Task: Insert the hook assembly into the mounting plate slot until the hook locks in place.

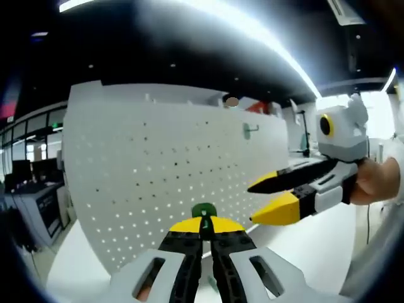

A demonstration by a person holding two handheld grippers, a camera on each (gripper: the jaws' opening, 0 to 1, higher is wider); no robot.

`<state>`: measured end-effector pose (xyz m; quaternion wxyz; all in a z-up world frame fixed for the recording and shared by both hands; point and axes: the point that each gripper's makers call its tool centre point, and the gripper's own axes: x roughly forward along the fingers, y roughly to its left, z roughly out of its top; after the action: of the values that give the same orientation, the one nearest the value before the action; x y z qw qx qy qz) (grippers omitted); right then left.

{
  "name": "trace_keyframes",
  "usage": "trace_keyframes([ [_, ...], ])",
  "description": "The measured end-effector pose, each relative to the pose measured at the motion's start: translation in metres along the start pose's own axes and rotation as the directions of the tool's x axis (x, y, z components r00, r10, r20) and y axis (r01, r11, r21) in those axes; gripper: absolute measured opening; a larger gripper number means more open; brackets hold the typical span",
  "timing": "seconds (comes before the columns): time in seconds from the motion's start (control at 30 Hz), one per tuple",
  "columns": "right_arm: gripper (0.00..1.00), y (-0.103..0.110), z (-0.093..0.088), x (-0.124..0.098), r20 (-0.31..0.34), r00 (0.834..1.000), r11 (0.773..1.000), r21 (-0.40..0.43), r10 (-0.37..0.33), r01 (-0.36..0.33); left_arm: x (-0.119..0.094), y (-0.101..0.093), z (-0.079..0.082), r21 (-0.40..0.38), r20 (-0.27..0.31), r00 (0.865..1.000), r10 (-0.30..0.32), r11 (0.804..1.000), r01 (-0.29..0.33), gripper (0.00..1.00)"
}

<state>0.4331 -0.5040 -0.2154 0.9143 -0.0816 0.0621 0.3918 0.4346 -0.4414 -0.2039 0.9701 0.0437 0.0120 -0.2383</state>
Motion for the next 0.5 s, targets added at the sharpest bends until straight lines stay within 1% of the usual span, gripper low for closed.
trace_keyframes([
  [0.1, 0.42, -0.002, -0.002, -0.001, -0.006, 1.0, 1.0, 0.002, -0.004, 0.004, 0.006, 0.004, 0.012, 0.01, 0.012, 1.0, 0.017, 1.0, -0.017, 0.03],
  [0.27, 0.42, -0.006, 0.001, -0.005, 0.003, 1.0, 1.0, 0.005, -0.014, 0.014, 0.016, 0.012, 0.033, 0.029, 0.042, 0.998, 0.045, 0.998, -0.046, 0.03],
  [0.5, 0.42, -0.005, 0.0, -0.006, 0.005, 1.0, 1.0, 0.008, -0.015, 0.015, 0.03, 0.026, 0.065, 0.05, 0.088, 0.992, 0.092, 0.994, -0.096, 0.03],
])
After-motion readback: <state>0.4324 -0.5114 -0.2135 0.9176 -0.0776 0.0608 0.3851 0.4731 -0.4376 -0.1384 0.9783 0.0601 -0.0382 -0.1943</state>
